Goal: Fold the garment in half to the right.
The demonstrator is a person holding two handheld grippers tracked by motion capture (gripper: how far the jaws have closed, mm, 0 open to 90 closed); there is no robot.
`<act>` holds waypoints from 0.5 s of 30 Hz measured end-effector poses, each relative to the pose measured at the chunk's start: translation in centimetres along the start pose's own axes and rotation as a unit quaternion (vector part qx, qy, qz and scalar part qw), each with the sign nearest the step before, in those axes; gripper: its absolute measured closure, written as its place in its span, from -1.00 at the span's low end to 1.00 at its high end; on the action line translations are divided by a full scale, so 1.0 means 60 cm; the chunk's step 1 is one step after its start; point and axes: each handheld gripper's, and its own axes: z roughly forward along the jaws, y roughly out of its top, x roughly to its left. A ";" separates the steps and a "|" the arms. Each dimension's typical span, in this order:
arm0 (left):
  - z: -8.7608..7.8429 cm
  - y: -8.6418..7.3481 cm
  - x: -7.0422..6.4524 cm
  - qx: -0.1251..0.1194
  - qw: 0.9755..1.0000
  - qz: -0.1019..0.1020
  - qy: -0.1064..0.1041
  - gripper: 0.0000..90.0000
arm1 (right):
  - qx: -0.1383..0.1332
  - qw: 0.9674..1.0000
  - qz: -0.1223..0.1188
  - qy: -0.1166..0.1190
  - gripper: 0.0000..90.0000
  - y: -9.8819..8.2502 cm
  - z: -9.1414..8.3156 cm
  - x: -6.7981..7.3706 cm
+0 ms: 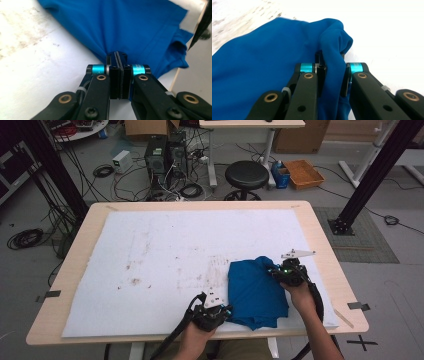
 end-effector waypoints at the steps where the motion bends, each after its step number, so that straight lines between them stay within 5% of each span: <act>1: 0.001 0.001 0.001 -0.004 1.000 -0.007 0.001 0.98 | 0.001 1.000 -0.002 -0.001 0.85 0.005 0.003 -0.002; 8: 0.000 0.013 0.009 -0.033 0.999 -0.038 0.004 0.98 | 0.000 1.000 0.004 -0.015 0.84 0.041 0.014 -0.019; 15: 0.005 0.018 0.026 -0.043 0.997 -0.068 0.005 0.97 | 0.000 1.000 -0.019 -0.019 0.84 0.060 0.030 -0.030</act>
